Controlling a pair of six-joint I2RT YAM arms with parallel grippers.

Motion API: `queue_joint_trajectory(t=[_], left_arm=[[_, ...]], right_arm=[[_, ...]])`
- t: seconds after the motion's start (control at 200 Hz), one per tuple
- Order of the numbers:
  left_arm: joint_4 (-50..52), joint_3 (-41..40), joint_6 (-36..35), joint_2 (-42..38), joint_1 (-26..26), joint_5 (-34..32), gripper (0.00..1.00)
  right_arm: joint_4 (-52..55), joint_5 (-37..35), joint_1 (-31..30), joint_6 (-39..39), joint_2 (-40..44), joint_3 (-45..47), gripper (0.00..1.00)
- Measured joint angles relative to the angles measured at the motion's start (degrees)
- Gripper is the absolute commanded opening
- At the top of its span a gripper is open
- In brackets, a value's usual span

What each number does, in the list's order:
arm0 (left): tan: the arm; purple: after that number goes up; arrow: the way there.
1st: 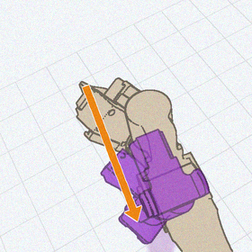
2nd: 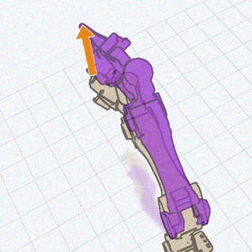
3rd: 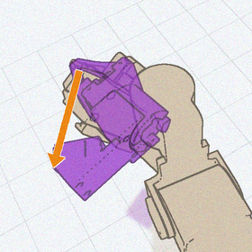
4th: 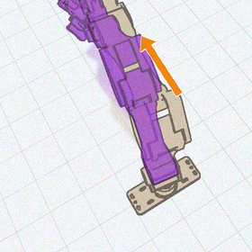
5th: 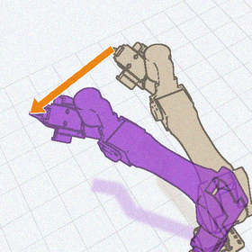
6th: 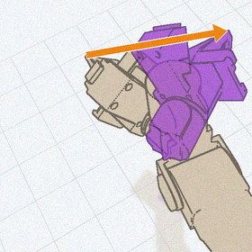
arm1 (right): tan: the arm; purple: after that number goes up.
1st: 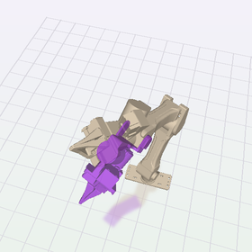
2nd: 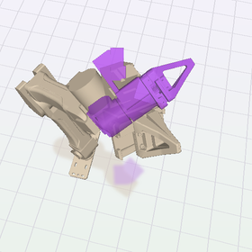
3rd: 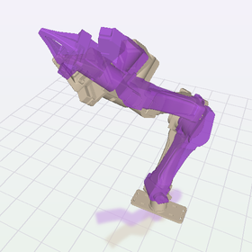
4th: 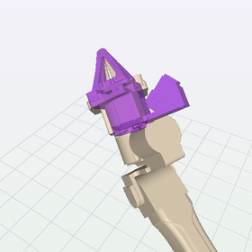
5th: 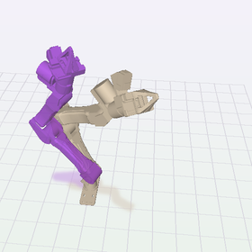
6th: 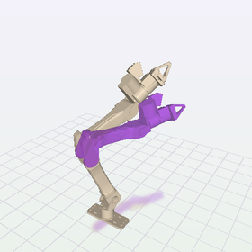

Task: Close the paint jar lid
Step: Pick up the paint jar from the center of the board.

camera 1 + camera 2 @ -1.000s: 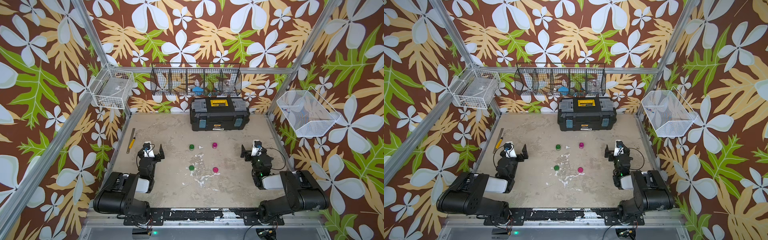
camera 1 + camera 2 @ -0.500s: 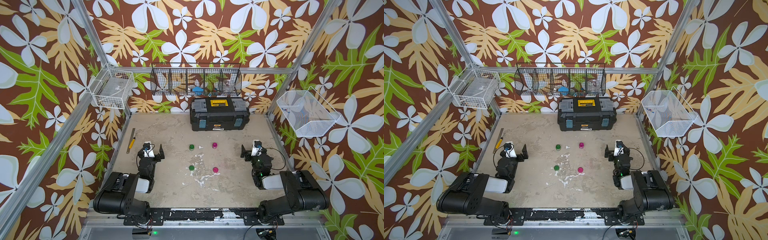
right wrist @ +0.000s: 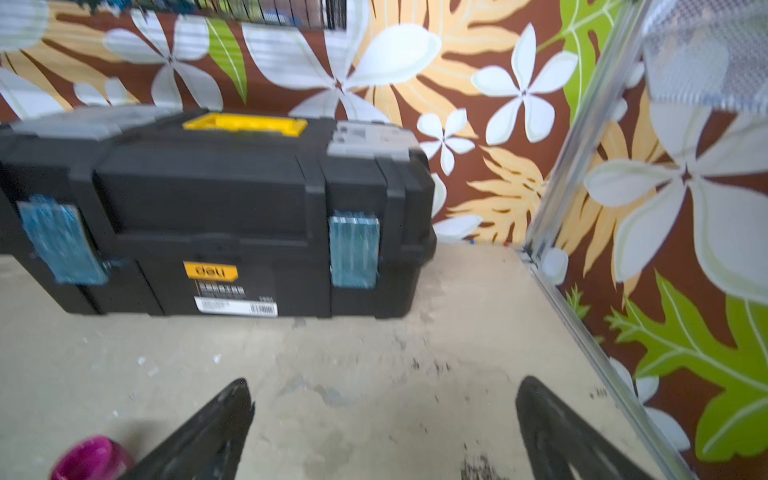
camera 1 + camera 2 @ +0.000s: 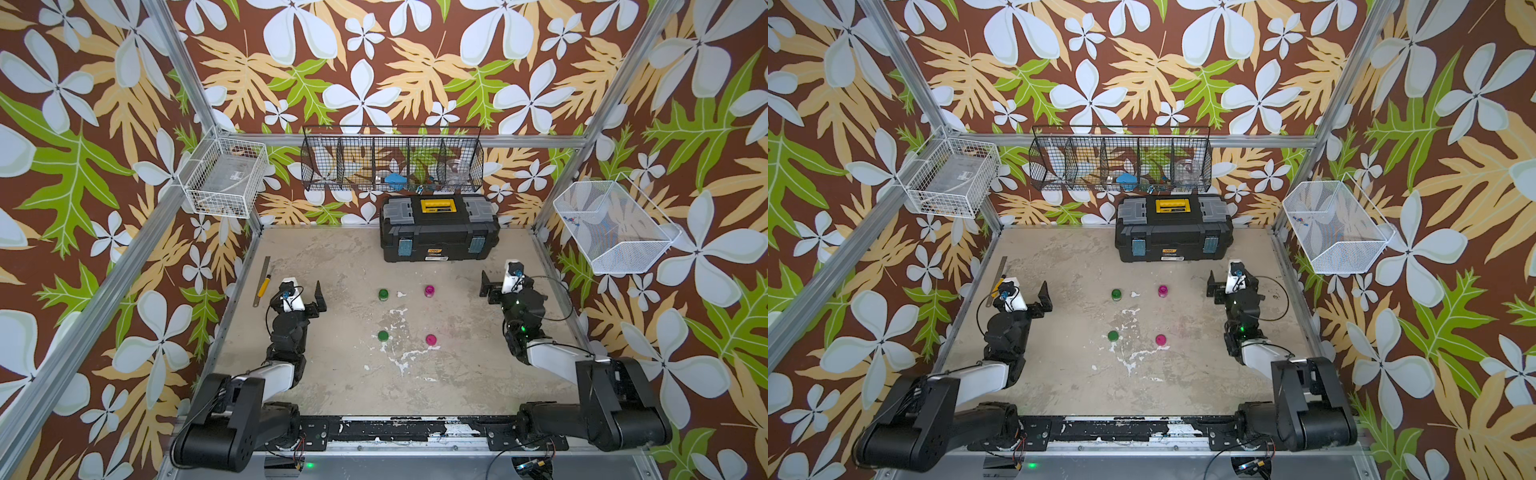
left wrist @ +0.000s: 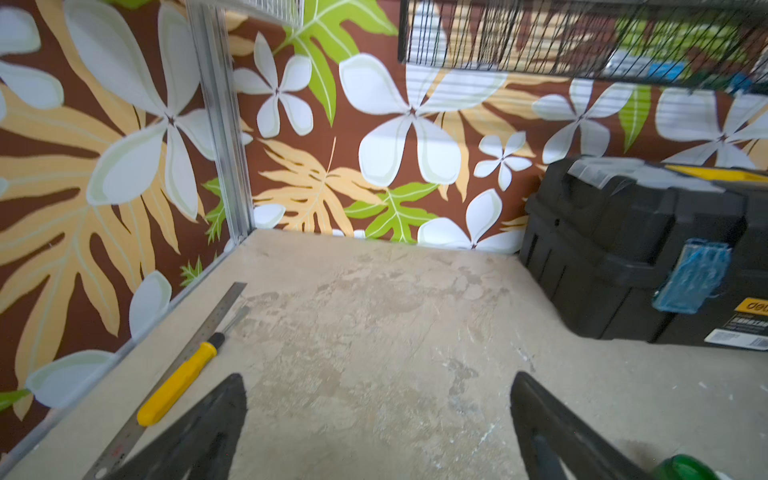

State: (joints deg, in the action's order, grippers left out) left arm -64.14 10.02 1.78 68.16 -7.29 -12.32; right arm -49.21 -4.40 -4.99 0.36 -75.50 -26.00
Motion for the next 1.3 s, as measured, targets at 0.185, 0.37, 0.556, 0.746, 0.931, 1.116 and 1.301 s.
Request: queue_joint_trajectory(t=[0.185, 0.37, 0.556, 0.746, 0.931, 1.116, 1.301], left_arm=[[8.2, 2.1, 2.8, -14.2, -7.0, -2.6, 1.00], [14.1, 3.5, 7.3, -21.1, -12.5, 1.5, 1.00], [14.1, -2.1, 6.4, -21.8, -15.8, 8.6, 1.00], [10.7, -6.7, 3.1, -22.8, -16.3, 12.0, 0.99], [5.7, -9.8, -0.9, -22.0, -16.3, 14.3, 0.99], [0.7, -9.8, -3.4, -19.1, -16.3, 17.4, 0.98], [-0.8, -9.8, -3.6, -17.7, -16.3, 20.8, 0.98]], right_arm=[[26.0, 2.3, -1.9, 0.7, 0.4, -20.9, 1.00], [47.1, 10.2, -1.9, 3.3, -3.8, -36.5, 1.00], [66.7, 12.0, -11.9, 0.9, -13.2, -52.3, 0.98], [79.9, 9.9, -21.8, -2.1, -21.2, -62.0, 0.93], [88.5, 8.8, -28.9, -2.5, -31.3, -70.2, 0.90], [94.4, 8.3, -33.7, -3.4, -40.7, -78.1, 0.87], [98.2, 8.5, -34.8, -3.1, -48.9, -85.5, 0.83]])
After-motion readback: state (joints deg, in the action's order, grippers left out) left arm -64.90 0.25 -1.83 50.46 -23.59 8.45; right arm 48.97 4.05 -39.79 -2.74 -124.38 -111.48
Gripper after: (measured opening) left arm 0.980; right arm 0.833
